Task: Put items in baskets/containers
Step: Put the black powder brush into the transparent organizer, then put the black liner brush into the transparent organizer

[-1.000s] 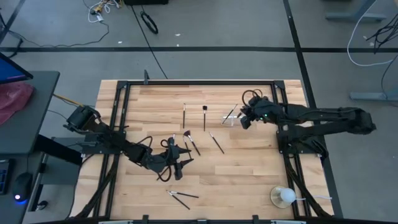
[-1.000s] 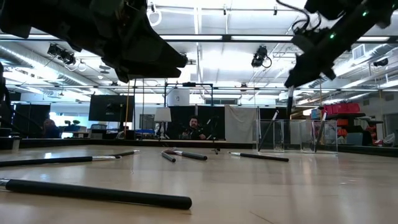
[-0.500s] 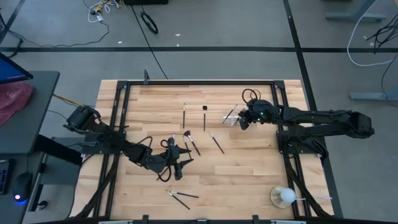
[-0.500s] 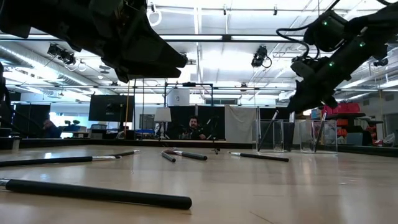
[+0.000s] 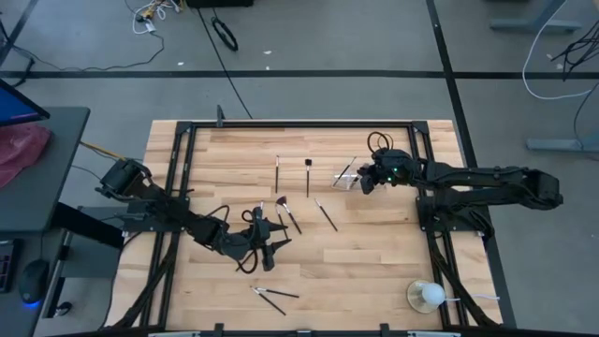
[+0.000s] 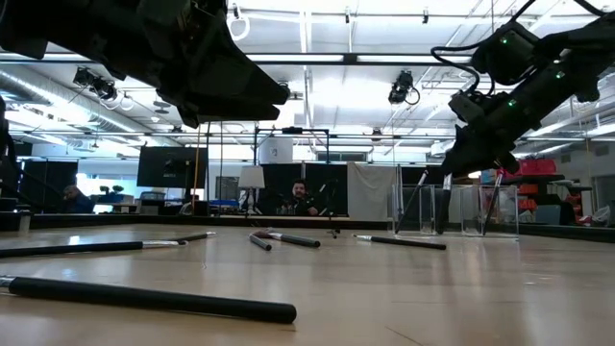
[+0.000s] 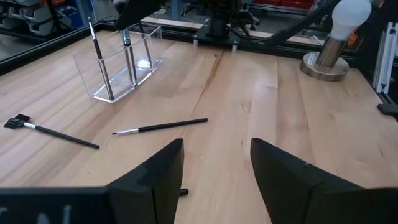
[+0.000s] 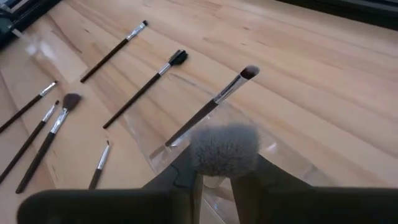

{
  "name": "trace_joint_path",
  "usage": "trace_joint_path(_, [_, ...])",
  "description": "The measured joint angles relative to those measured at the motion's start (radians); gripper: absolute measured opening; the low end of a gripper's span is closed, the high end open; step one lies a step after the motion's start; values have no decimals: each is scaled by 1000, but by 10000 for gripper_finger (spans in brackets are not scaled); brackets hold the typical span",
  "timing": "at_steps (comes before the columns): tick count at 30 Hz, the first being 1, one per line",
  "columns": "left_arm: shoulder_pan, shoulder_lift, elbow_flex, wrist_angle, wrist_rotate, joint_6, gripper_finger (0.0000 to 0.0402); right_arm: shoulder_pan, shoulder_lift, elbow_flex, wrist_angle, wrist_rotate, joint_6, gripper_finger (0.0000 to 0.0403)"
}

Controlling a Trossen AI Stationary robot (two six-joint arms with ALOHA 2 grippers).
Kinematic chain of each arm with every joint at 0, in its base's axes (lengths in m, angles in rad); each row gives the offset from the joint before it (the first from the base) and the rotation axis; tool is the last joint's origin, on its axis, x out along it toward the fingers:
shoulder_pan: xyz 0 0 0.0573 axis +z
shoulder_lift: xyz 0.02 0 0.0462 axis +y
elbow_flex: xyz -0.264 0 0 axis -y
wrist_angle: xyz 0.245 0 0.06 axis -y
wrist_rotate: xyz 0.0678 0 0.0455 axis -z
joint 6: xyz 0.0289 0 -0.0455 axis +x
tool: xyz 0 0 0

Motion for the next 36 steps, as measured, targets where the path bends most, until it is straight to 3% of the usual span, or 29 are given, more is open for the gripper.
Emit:
trace_joint_path(6, [0, 0, 0, 0, 0, 0, 193, -16, 0, 0, -6, 14, -17, 98])
trace_joint_path(18, [0, 0, 0, 0, 0, 0, 193, -111, -25, 27, -48, 11, -132, 231])
trace_joint_path(25, [0, 0, 0, 0, 0, -5, 193, -96, -46, 185, -220, 65, -229, 234])
trace_joint_path(30, [0, 0, 0, 0, 0, -21, 193, 53, -46, 223, -199, 45, -249, 214])
trace_joint_path(36, [2, 0, 0, -1, 0, -22, 193, 378, -22, 159, 16, 70, -202, 185])
